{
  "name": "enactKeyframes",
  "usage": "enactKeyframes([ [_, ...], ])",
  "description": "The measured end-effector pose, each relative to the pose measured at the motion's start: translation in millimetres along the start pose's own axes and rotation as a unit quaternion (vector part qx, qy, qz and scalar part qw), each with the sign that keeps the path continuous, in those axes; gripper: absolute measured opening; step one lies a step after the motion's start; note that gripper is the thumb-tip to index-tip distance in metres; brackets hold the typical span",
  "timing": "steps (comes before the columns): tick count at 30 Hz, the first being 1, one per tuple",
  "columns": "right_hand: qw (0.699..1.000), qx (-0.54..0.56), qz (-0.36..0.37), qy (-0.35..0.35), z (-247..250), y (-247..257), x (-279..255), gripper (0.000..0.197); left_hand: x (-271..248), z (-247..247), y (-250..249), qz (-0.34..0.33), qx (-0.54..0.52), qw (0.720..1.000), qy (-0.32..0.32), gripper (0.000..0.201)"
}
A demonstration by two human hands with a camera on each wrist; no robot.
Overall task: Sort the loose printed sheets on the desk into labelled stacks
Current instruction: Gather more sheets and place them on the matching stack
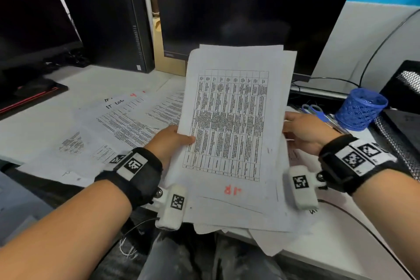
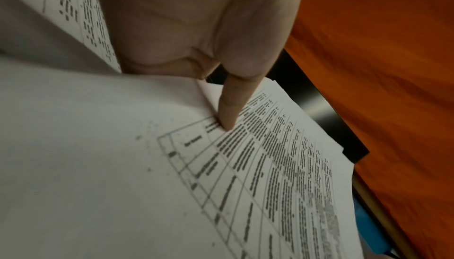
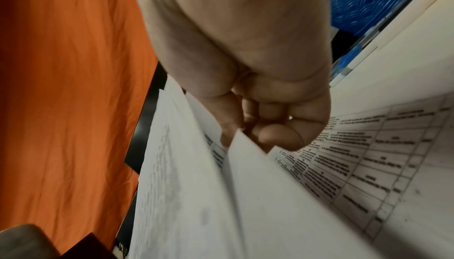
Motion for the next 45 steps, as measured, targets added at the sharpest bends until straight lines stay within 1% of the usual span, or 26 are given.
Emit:
enactKeyframes([
  [2,1.000,0.001,-0.002,-0.004,-4.4,-0.8,1.7,0.026,-1.6,-4.8,0.3,-0.009,0.020,1.000,-0.003,0.016],
  [5,0.999,0.030,-0.002,-0.018,-8.9,-2.0,1.0,0.022,-0.8,-7.2,1.6,-0.029,0.068,0.996,-0.049,0.045],
  [6,0.998,0.059,-0.001,-0.031,-8.4,-3.0,1.6,0.020,-1.6,-8.7,0.4,-0.041,0.085,0.994,-0.062,0.050],
  [7,0.994,0.097,-0.003,-0.042,-8.3,-2.7,0.1,0.025,-2.8,-10.0,-1.6,-0.052,0.099,0.991,-0.073,0.051],
  [9,0.988,0.142,-0.005,-0.054,-7.1,-5.7,-0.1,0.045,-4.0,-13.8,-5.6,-0.063,0.144,0.983,-0.093,0.051],
  [10,0.990,0.133,-0.005,-0.048,-7.5,-7.9,0.0,0.049,-3.3,-16.3,-6.7,-0.066,0.175,0.978,-0.094,0.051],
  [11,0.994,0.101,-0.012,-0.033,-9.3,-10.7,-1.7,0.044,-1.7,-19.8,-6.4,-0.063,0.200,0.974,-0.080,0.051],
  [12,0.998,0.059,-0.021,-0.015,-11.1,-14.9,-3.3,0.033,-1.1,-24.5,-5.0,-0.056,0.212,0.974,-0.059,0.050],
  [13,0.999,0.015,-0.032,-0.013,-10.1,-19.8,-4.1,0.026,-0.8,-28.6,-3.4,-0.047,0.217,0.974,-0.041,0.047],
  [15,0.996,-0.049,-0.058,-0.038,-1.2,-29.1,-4.6,0.021,-3.7,-31.7,-2.2,-0.034,0.224,0.973,-0.034,0.040],
  [16,0.994,-0.071,-0.065,-0.051,5.5,-31.4,-5.9,0.021,-1.7,-29.7,-2.0,-0.026,0.235,0.970,-0.048,0.042],
  [19,0.988,-0.107,-0.081,-0.074,30.2,-40.6,-5.4,0.030,6.6,-6.0,-0.5,0.005,0.314,0.941,-0.125,0.049],
  [20,0.988,-0.101,-0.087,-0.079,38.5,-45.0,-5.3,0.033,10.1,4.9,-0.5,0.016,0.313,0.936,-0.158,0.053],
  [21,0.988,-0.099,-0.096,-0.074,42.8,-46.6,-8.7,0.034,11.2,12.1,-2.7,0.030,0.301,0.938,-0.170,0.055],
  [23,0.986,-0.105,-0.110,-0.061,50.7,-49.0,-15.6,0.027,17.2,24.6,-6.2,0.037,0.240,0.953,-0.180,0.042],
  [24,0.986,-0.110,-0.111,-0.057,52.1,-48.3,-19.7,0.016,19.9,27.8,-8.6,0.043,0.185,0.965,-0.181,0.038],
  [25,0.986,-0.114,-0.108,-0.052,51.9,-47.9,-22.6,0.013,22.7,27.9,-10.6,0.049,0.115,0.978,-0.168,0.038],
  [27,0.989,-0.100,-0.095,-0.054,50.1,-48.2,-25.5,0.028,27.1,24.9,-12.7,0.065,-0.009,0.987,-0.147,0.042],
  [28,0.991,-0.084,-0.091,-0.054,46.9,-47.3,-27.2,0.033,28.8,24.1,-12.2,0.079,-0.036,0.985,-0.149,0.037],
  [30,0.993,-0.070,-0.087,-0.043,43.1,-47.6,-26.4,0.036,33.4,19.8,-14.9,0.107,-0.066,0.981,-0.145,0.007],
  [32,0.993,-0.070,-0.089,-0.030,41.5,-51.8,-20.0,0.027,37.4,15.1,-15.1,0.139,-0.081,0.977,-0.143,0.013],
  [34,0.992,-0.079,-0.093,-0.027,36.9,-53.9,-14.5,0.016,39.4,9.6,-19.5,0.138,-0.083,0.978,-0.133,0.010],
  [37,0.991,-0.084,-0.108,-0.011,32.2,-57.0,-10.6,0.028,46.6,0.6,-20.8,0.112,-0.071,0.985,-0.107,0.003],
  [39,0.989,-0.091,-0.114,-0.006,33.6,-61.2,-7.6,0.029,49.1,-3.3,-18.3,0.102,-0.073,0.986,-0.111,0.015],
  [42,0.990,-0.090,-0.107,-0.011,41.9,-66.6,-0.8,0.027,50.5,9.0,-13.3,0.055,-0.004,0.986,-0.158,0.022],
  [45,0.994,-0.068,-0.080,-0.032,56.4,-63.1,3.6,0.022,39.6,40.5,-10.3,0.044,0.081,0.976,-0.196,0.013],
])
Point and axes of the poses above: each hand's wrist, its own x-axis towards the middle knuckle, its own z-axis out of the back of the hand, y = z × x, the point moved 4 cm from there along x, towards the middle knuckle, and after that the axes turned 6 degrees about z, right-handed, at the moved point
